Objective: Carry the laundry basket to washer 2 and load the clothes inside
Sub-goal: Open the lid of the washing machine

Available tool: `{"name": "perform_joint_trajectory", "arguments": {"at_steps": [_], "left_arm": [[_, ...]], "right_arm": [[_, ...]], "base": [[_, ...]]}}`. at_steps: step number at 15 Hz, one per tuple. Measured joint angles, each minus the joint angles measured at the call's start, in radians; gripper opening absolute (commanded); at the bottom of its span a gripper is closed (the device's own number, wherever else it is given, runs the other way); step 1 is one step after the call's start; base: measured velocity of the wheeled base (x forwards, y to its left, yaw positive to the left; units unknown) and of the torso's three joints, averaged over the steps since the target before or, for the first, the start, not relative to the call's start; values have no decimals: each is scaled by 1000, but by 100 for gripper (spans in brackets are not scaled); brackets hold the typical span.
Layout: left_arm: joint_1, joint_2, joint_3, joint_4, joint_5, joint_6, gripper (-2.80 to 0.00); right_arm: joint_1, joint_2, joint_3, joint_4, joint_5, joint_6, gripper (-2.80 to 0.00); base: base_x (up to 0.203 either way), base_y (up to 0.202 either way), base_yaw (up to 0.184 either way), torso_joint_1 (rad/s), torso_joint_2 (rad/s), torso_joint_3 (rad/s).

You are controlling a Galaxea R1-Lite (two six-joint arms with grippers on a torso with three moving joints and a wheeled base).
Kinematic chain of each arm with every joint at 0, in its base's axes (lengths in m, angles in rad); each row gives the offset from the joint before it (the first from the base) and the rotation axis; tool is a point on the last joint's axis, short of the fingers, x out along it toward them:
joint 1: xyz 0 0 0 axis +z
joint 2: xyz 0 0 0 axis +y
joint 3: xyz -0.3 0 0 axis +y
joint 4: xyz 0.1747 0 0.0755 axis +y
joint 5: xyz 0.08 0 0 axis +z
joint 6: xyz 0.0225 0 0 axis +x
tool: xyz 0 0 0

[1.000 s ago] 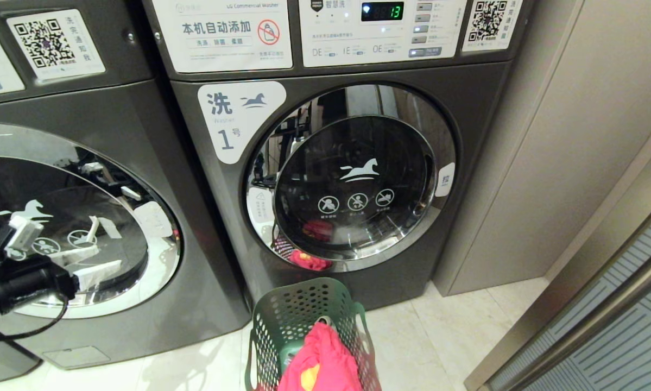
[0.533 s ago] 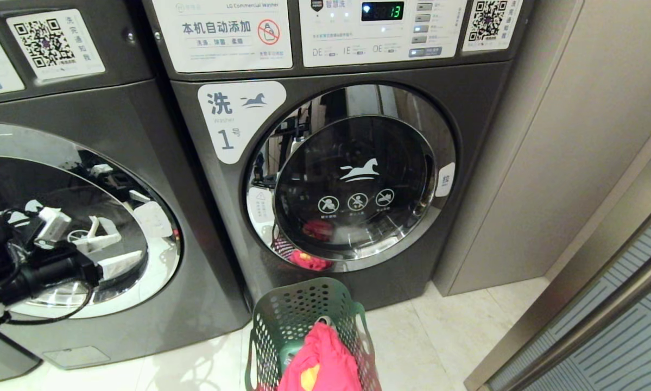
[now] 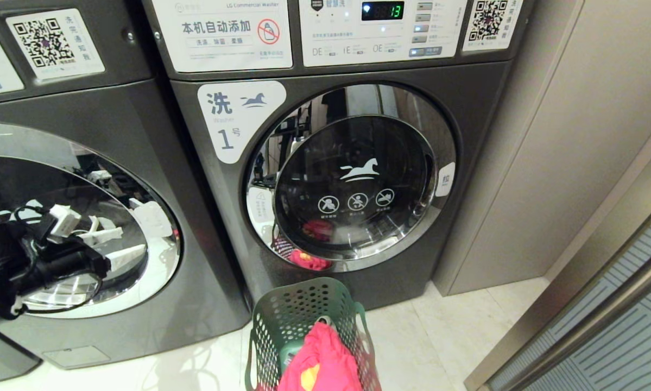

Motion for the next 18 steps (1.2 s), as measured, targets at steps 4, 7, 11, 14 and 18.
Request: {"name": "perform_joint_trajectory", "arguments": {"at_steps": [4, 7, 11, 14, 18], "left_arm": [[-15, 30, -48, -2, 0, -71, 0], [-29, 56, -87, -3, 0, -108, 0], [-47, 80, -103, -5, 1, -130, 0], [-63, 101, -142, -23, 35, -173, 0], [-78, 129, -182, -70, 58, -256, 0]], "right_arm": [[0, 0, 0, 0, 0, 0, -280], [0, 0, 0, 0, 0, 0, -280], [0, 0, 0, 0, 0, 0, -280], [0, 0, 0, 0, 0, 0, -280], [0, 0, 0, 0, 0, 0, -280]], "base": [[0, 0, 0, 0, 0, 0], [0, 0, 0, 0, 0, 0], [0, 0, 0, 0, 0, 0], [0, 0, 0, 0, 0, 0], [0, 0, 0, 0, 0, 0]]}}
